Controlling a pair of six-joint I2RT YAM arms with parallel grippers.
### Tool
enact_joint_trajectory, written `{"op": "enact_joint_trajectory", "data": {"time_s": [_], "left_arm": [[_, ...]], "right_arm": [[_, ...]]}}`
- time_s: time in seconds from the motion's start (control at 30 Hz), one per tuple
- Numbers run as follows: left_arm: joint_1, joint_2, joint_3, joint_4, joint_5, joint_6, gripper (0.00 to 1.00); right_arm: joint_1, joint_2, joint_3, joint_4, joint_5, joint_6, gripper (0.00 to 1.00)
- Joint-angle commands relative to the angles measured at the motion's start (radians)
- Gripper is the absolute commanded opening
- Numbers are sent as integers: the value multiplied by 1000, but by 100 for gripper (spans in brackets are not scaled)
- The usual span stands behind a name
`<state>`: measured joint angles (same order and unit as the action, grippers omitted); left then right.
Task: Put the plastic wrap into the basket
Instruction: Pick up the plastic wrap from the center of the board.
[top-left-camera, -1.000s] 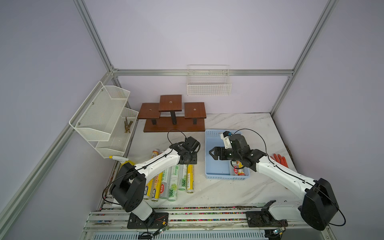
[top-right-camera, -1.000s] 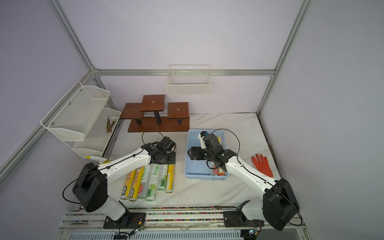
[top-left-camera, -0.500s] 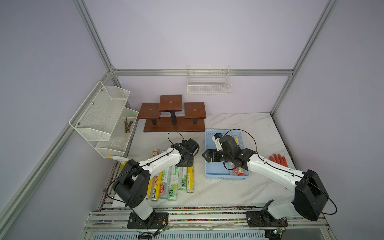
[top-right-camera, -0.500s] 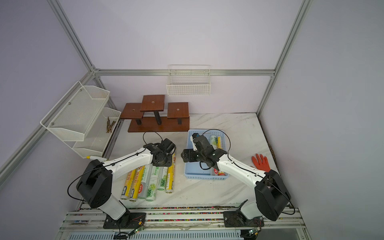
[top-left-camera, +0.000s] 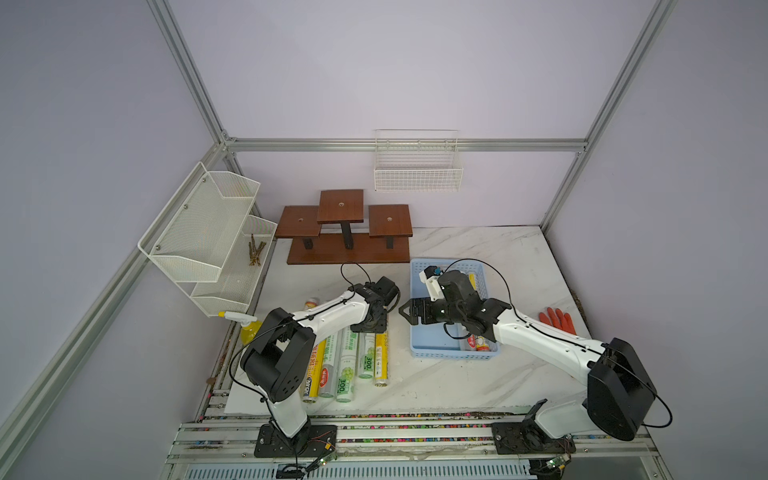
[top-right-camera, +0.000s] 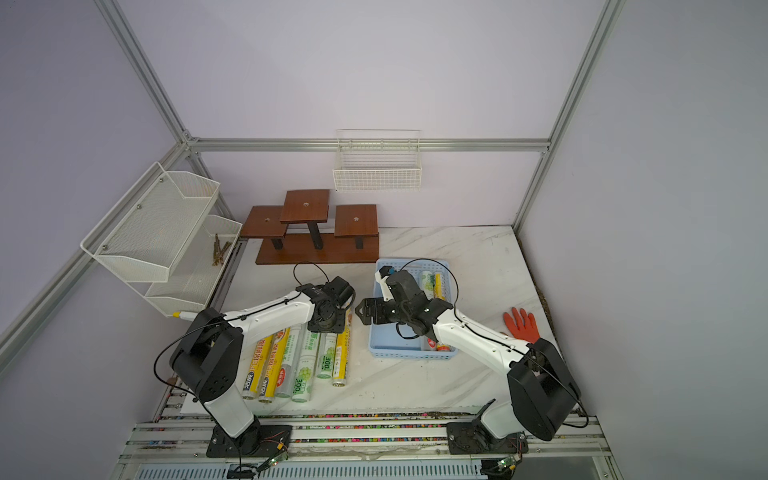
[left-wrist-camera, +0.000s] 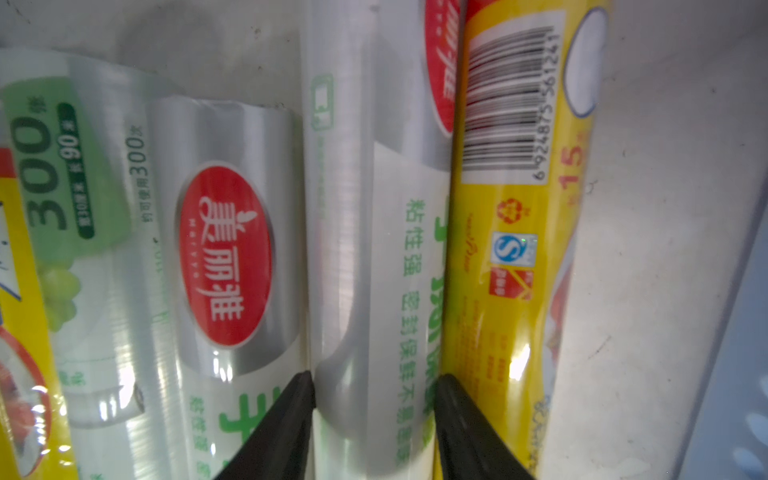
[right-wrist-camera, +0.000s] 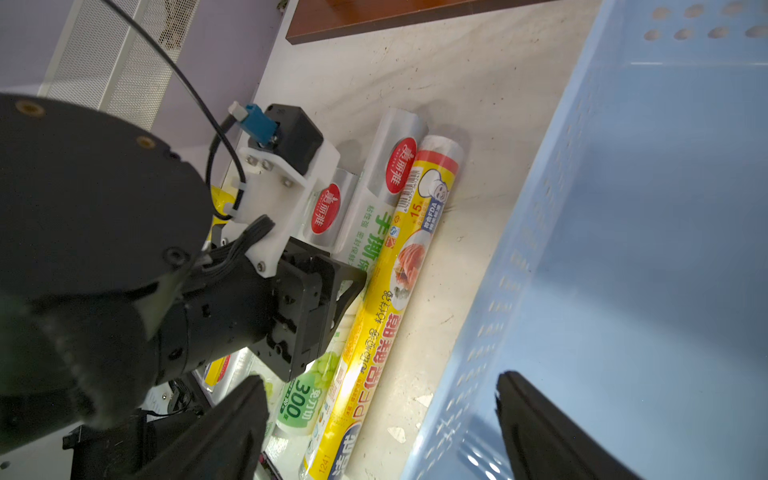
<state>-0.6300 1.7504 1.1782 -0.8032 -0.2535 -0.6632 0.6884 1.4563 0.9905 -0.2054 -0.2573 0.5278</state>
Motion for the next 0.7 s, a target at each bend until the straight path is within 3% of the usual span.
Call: {"op": "enact_joint_trajectory", "data": {"time_s": [0.0, 0.27, 0.67], "left_arm": [[11, 34, 7, 52, 70, 17, 53], [39, 67, -2, 103, 122, 43, 56], [43, 125, 5, 111, 110, 62, 61]], "right_arm": [[7, 14, -21, 59, -16, 26, 91], [7, 27, -65, 122, -25, 70, 92], [6, 18, -79, 120, -10, 67, 92]]}}
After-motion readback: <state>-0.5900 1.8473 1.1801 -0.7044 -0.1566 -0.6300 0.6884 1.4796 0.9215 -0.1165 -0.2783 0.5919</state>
